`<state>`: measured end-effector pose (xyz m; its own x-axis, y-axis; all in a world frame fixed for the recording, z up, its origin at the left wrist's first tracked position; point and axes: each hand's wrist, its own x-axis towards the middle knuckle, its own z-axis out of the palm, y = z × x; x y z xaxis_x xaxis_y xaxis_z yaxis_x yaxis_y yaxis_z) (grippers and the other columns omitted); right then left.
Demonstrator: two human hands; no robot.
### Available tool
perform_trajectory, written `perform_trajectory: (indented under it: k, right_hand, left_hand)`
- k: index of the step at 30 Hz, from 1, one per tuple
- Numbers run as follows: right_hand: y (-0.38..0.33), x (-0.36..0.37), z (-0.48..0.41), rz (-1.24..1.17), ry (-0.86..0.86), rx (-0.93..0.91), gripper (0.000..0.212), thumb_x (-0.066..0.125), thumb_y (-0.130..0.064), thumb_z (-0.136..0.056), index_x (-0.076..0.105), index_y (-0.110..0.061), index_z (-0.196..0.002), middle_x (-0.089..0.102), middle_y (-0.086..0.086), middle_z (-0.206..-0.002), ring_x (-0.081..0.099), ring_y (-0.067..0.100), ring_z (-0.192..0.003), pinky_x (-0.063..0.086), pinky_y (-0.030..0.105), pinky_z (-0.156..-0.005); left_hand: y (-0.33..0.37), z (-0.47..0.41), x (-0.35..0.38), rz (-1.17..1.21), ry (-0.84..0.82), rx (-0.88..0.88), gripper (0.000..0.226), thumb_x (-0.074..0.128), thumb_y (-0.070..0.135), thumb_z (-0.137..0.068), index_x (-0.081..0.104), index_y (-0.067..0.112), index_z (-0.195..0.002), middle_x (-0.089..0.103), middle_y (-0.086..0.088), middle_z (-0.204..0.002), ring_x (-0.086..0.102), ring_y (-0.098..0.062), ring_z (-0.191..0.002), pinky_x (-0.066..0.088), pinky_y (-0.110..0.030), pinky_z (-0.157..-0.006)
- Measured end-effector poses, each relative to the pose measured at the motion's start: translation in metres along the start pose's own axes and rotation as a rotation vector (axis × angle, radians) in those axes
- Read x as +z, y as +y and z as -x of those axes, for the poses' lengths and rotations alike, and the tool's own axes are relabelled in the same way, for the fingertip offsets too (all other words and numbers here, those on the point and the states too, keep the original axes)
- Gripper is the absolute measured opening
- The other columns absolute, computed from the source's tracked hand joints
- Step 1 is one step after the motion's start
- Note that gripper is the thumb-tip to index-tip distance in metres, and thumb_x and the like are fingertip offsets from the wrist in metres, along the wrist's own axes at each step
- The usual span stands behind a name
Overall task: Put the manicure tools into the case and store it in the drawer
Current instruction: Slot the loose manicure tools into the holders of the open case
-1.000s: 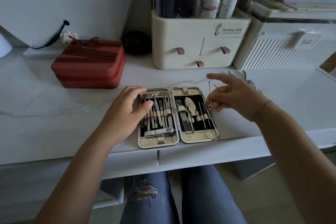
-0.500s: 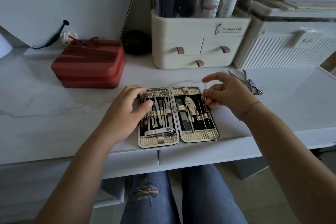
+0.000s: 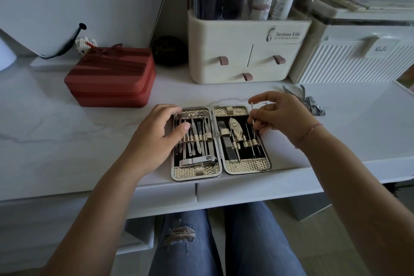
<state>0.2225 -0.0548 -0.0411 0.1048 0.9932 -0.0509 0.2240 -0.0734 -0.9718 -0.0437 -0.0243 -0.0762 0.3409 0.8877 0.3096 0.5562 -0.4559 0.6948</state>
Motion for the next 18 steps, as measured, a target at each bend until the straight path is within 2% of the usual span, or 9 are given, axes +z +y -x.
perform_trajectory:
  k: [5,14,18]
  right_hand:
    - [0.0004,0.0015,-0.0003,0.069,0.011,-0.023,0.017,0.062,0.002,-0.084,0.061,-0.003,-0.100,0.068,0.013,-0.065,0.062,0.017,-0.052,0.055,0.027,-0.052]
    - [-0.0009,0.0037,-0.0014,0.141,0.027,-0.042,0.016,0.063,-0.001,-0.084,0.062,-0.003,-0.099,0.068,0.015,-0.068,0.060,0.020,-0.053,0.053,0.026,-0.050]
    - [-0.0034,0.0061,-0.0001,0.256,0.017,-0.068,0.009,0.064,-0.003,-0.084,0.064,-0.007,-0.091,0.064,0.005,-0.061,0.054,0.004,-0.042,0.046,0.016,-0.044]
  left_hand:
    - [0.0007,0.0005,0.0002,0.009,0.001,-0.006,0.041,0.056,0.033,-0.089,0.052,0.018,-0.127,0.048,0.012,-0.124,0.042,0.002,-0.117,0.030,-0.018,-0.095]
    - [0.0004,0.0010,0.0001,0.009,-0.002,-0.009,0.041,0.055,0.034,-0.089,0.052,0.018,-0.127,0.048,0.013,-0.125,0.042,0.001,-0.117,0.031,-0.020,-0.094]
    - [0.0003,0.0006,0.0000,0.007,-0.002,-0.009,0.042,0.055,0.035,-0.089,0.051,0.018,-0.127,0.048,0.013,-0.125,0.042,0.000,-0.118,0.030,-0.019,-0.095]
